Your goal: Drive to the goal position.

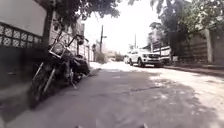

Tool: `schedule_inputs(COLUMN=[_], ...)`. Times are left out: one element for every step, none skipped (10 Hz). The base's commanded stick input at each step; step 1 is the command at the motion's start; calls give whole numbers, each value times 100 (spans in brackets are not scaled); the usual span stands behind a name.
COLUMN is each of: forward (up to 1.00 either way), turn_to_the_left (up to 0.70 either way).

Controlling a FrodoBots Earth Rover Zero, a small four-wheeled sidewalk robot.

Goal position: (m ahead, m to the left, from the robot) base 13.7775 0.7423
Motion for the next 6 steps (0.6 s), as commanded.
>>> schedule_inputs(forward=[85,85,85,85,85,85], turn_to_the_left=[-32,-5,0,0,0,0])
